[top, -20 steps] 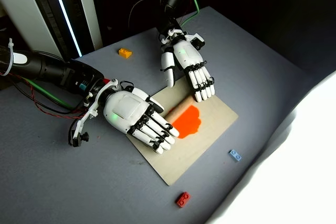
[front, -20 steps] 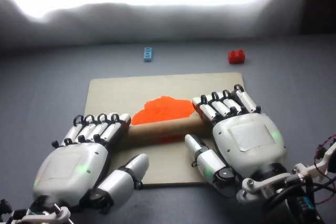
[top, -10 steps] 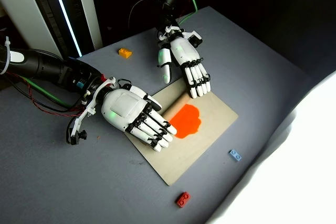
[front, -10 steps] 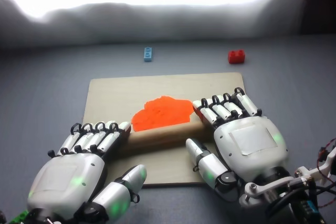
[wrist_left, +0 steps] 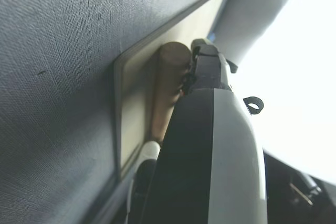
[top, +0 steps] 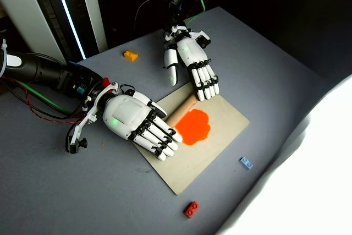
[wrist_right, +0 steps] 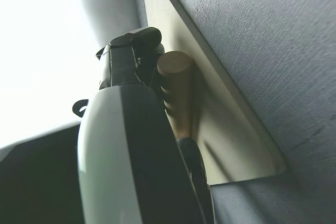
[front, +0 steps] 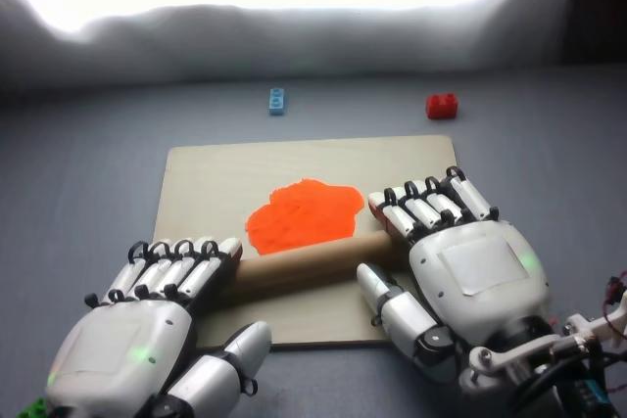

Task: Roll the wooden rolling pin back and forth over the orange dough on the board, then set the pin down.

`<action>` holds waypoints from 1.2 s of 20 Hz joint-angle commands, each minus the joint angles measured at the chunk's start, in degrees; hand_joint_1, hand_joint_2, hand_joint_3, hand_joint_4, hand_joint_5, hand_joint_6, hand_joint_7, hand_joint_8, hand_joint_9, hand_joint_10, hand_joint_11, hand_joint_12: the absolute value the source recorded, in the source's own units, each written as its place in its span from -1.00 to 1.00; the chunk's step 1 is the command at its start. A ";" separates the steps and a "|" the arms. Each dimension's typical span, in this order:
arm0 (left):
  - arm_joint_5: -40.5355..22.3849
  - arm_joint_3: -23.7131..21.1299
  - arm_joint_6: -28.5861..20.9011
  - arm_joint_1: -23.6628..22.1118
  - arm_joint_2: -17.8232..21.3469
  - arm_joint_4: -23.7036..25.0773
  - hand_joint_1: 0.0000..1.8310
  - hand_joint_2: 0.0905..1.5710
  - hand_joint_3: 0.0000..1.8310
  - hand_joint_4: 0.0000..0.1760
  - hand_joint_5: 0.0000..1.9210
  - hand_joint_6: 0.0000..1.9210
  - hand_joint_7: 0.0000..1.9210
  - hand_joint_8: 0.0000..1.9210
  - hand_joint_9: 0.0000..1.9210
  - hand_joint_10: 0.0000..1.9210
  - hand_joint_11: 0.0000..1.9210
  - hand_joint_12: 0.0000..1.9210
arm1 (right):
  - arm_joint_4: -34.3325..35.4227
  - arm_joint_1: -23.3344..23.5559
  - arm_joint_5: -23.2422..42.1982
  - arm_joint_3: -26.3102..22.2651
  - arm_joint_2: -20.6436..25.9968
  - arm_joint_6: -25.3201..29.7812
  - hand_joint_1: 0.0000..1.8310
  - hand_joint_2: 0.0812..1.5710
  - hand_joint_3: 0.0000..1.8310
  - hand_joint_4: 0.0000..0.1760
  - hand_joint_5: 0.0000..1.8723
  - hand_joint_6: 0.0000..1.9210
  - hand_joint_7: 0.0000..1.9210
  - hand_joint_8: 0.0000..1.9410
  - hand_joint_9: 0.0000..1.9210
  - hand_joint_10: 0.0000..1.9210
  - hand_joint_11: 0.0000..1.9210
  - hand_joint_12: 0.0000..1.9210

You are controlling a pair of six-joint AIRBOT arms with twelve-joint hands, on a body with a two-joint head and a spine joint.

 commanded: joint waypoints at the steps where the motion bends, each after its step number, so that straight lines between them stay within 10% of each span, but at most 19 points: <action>1: -1.12 0.00 0.07 0.55 -0.22 0.96 -1.00 0.82 -1.00 -1.00 -0.77 -1.00 -0.74 -1.00 -0.80 -1.00 -1.00 -0.70 | -0.55 -0.64 1.90 -0.31 0.03 -0.03 -1.00 0.82 -1.00 -1.00 -0.61 -1.00 -0.57 -0.99 -0.58 -0.99 -1.00 -0.03; 24: -1.16 -0.56 -0.83 1.96 -0.10 3.06 -1.00 0.82 -1.00 -1.00 -0.77 -0.99 -0.74 -0.99 -0.79 -0.99 -1.00 -0.68 | -2.54 -2.39 3.79 -2.47 1.02 -1.35 -1.00 0.82 -1.00 -1.00 -0.60 -1.00 -0.55 -1.00 -0.57 -0.99 -1.00 -0.03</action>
